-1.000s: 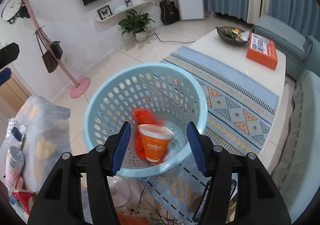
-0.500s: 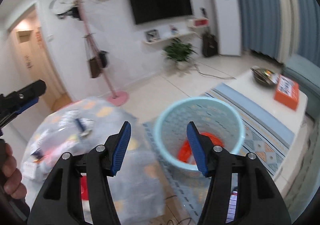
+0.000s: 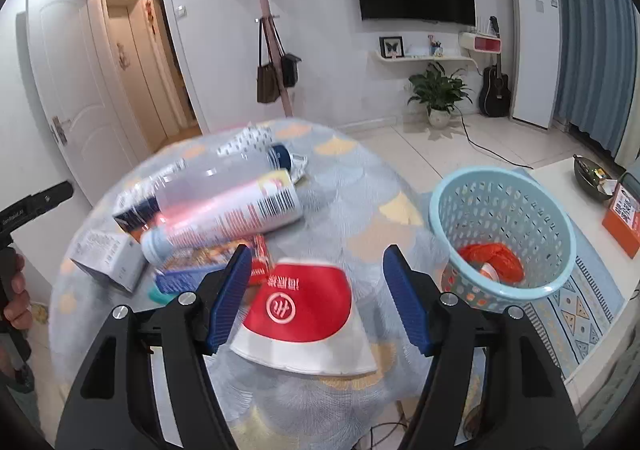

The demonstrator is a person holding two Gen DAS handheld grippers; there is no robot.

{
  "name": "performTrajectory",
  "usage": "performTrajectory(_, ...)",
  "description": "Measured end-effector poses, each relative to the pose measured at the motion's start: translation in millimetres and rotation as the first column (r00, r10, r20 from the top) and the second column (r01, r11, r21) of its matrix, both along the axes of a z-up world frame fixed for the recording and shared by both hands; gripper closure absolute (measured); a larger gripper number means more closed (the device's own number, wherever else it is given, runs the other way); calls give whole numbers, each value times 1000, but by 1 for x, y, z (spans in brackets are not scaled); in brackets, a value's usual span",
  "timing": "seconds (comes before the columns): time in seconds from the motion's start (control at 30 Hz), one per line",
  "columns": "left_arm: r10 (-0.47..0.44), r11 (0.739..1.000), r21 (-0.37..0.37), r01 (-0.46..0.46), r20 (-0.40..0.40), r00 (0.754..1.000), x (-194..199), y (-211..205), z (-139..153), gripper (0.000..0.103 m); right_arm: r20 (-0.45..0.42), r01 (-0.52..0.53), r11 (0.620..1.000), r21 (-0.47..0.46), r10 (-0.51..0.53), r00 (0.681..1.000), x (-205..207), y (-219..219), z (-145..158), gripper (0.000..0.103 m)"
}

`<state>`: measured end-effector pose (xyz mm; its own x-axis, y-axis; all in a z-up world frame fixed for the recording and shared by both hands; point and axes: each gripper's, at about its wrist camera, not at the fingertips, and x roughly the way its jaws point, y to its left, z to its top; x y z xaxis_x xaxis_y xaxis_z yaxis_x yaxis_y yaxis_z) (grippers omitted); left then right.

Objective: Collect trash
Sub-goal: 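Grasp the red-white paper cup with the right tool while the left tool grasps the milk carton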

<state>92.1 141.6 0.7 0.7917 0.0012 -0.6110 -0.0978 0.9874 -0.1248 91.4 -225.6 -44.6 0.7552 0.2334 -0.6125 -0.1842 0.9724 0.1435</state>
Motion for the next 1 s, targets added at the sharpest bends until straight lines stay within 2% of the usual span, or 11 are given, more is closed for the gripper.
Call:
performTrajectory(0.1,35,999,-36,-38,-62,997,5,27,-23,24,-29,0,1000,1,0,1000,3,2,-10,27)
performTrajectory(0.17,23,997,-77,-31,-98,995,11,32,-35,24,-49,0,1000,4,0,999,4,4,-19,26)
performTrajectory(0.3,-65,977,-210,30,-159,985,18,35,-55,30,-103,-15,999,30,18,994,9,5,-34,26)
performTrajectory(0.43,-153,956,-275,106,-155,976,7,23,-57,36,-129,-39,999,29,42,991,9,13,-43,26)
performTrajectory(0.57,-218,948,-271,167,-170,961,-14,4,-60,36,-126,-44,999,15,46,991,7,21,-44,32)
performTrajectory(0.63,-278,936,-273,223,-181,943,-30,-9,-62,36,-121,-54,998,16,56,991,5,23,-42,46)
performTrajectory(0.67,-296,932,-270,241,-185,937,-37,-14,-63,36,-123,-61,998,18,63,990,4,24,-41,50)
performTrajectory(0.83,-442,888,-235,394,-204,874,-71,-35,-62,34,-95,-86,996,-4,85,992,-4,29,-35,65)
performTrajectory(0.9,-437,895,-189,404,-191,879,-80,-38,-57,34,-76,-93,996,-7,92,993,-7,30,-31,68)
performTrajectory(1.0,-383,923,-99,371,-157,910,-82,-35,-43,28,-45,-112,993,-25,111,993,-13,34,-25,71)
